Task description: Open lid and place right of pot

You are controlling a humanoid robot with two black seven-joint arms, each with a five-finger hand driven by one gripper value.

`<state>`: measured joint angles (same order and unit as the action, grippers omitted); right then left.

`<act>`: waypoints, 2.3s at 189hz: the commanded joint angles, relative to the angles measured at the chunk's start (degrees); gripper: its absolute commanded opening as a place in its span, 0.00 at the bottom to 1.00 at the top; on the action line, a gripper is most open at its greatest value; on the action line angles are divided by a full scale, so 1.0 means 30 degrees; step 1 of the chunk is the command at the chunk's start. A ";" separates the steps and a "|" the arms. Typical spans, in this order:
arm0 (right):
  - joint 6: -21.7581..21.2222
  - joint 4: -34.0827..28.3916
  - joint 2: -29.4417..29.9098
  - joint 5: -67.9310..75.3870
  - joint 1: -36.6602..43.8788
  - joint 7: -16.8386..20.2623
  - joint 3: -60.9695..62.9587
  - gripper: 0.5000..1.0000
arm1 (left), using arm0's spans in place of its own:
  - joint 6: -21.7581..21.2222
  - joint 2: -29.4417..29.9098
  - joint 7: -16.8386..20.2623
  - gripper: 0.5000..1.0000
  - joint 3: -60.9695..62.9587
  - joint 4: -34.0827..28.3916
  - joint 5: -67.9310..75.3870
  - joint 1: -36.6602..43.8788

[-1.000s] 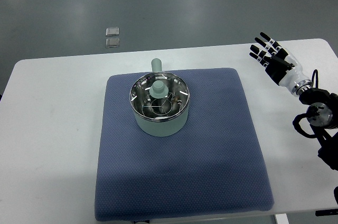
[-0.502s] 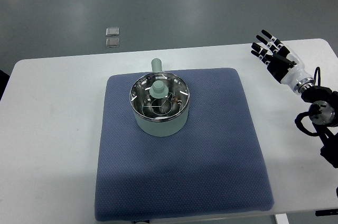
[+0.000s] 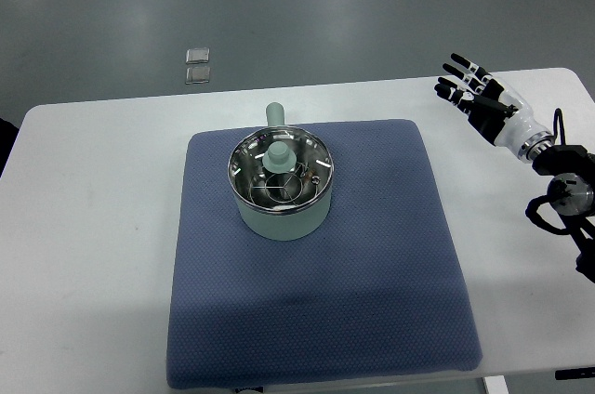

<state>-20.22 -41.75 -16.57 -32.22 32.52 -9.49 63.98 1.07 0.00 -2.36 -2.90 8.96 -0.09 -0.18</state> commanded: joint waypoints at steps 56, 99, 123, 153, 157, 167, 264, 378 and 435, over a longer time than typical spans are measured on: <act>0.0060 -0.3311 -0.4114 -0.0100 0.4308 -0.2695 -0.9199 0.83 | -0.0004 0.0000 -0.0004 1.00 0.0000 0.0001 0.0000 0.0000; 0.0148 -0.4541 -0.5110 -0.1272 0.9435 -0.2900 -1.5586 0.83 | -0.0004 0.0000 0.0025 1.00 0.0000 0.0001 0.0000 0.0000; 0.1055 -0.5654 -0.4905 -0.3439 1.3505 -0.2929 -2.0271 0.83 | -0.0004 0.0000 0.0025 1.00 0.0000 0.0001 0.0000 0.0000; 0.2960 -0.6152 -0.3559 -0.5226 1.6230 -0.3047 -2.3875 0.83 | -0.0004 0.0000 -0.0004 1.00 0.0000 0.0001 0.0000 0.0000; 0.3048 -0.6152 -0.3440 -0.5344 1.6378 -0.3047 -2.4053 0.83 | -0.0004 0.0000 -0.0004 1.00 0.0000 0.0001 0.0000 0.0000; 0.3312 -0.6211 -0.2913 -0.6018 1.6964 -0.3047 -2.4726 0.83 | -0.0004 0.0000 0.0025 1.00 0.0000 0.0001 0.0000 0.0000; 0.6681 -0.6211 0.0954 -0.8450 1.9777 -0.2812 -2.9531 0.73 | -0.0004 0.0000 0.0025 1.00 0.0000 0.0001 0.0000 0.0000; 0.7033 -0.6240 0.1745 -0.9973 1.9747 -0.2519 -3.0381 0.61 | -0.0004 0.0000 0.0025 1.00 0.0000 0.0001 0.0000 0.0000; 0.7384 -0.6270 0.2068 -0.9973 1.9630 -0.2373 -3.0527 0.51 | -0.0004 0.0000 -0.0004 1.00 0.0000 0.0001 0.0000 0.0000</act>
<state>1.77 -60.47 -10.86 -62.14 91.51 -16.71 -27.54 1.06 0.00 -2.34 -2.90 8.96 -0.09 -0.18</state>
